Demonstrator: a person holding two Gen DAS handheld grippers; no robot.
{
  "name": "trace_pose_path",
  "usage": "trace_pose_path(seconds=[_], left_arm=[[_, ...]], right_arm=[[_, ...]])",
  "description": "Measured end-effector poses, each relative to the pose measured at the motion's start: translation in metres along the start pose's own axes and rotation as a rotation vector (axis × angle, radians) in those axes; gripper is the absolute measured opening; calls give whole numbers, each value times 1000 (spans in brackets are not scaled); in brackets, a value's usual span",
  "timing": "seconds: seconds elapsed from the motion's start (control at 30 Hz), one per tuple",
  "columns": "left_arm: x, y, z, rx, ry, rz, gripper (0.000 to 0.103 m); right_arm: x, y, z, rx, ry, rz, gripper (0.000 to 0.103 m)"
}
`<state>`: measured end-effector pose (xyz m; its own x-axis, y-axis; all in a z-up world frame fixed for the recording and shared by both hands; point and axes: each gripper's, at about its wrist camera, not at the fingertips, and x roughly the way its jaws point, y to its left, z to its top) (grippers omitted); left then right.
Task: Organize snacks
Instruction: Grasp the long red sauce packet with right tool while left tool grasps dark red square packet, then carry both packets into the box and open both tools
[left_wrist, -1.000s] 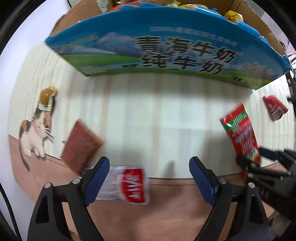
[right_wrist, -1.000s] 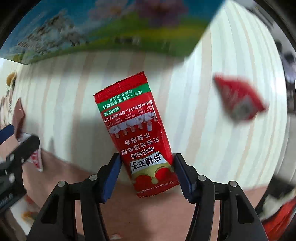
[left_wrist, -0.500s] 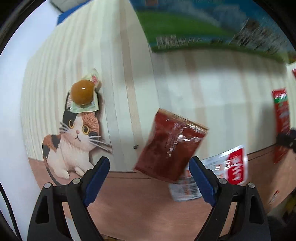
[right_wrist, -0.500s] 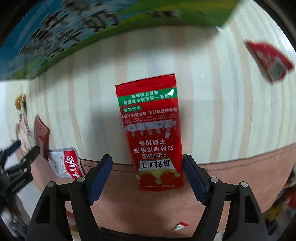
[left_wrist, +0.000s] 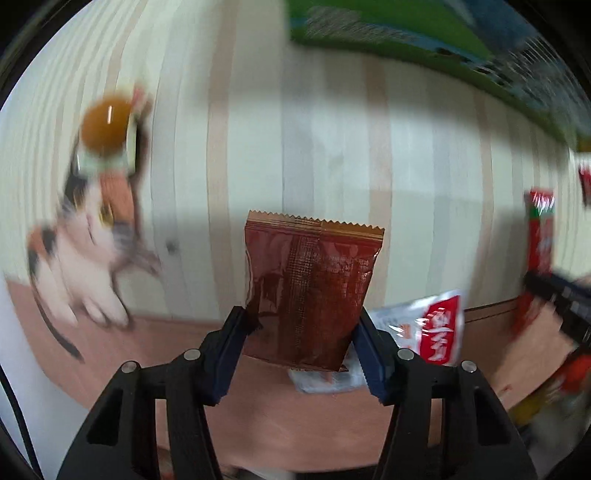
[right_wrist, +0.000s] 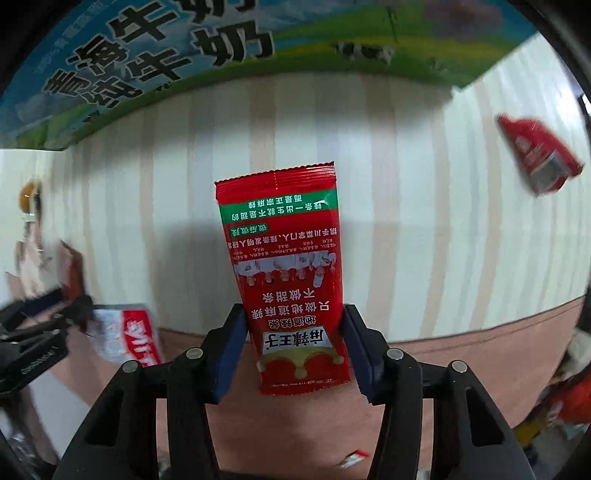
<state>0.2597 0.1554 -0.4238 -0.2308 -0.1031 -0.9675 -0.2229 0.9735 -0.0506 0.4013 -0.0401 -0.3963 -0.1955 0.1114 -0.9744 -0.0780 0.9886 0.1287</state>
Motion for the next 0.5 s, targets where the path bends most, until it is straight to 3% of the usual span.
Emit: trace_pose_path(seconds=[0.07,0.17,0.3,0.37,0.5], left_arm=[[6,10,-6,-39,17,-31,56],[13,15,-9,-60,18,-15,57],[15,13,-9,-72,8,-4,59],[14,12,-9,-68,-2,4,59],[17,-9,-2,-61,-21,15,58]], right_arm=[[-3,-24,11,39,52,95,59],[-6,-31,14,91,85,184,63],[-7,-45,20,71,47,136,65],[-5,-35,21,48,45,109,71],[14,-11,15,-2,22,-14,73]])
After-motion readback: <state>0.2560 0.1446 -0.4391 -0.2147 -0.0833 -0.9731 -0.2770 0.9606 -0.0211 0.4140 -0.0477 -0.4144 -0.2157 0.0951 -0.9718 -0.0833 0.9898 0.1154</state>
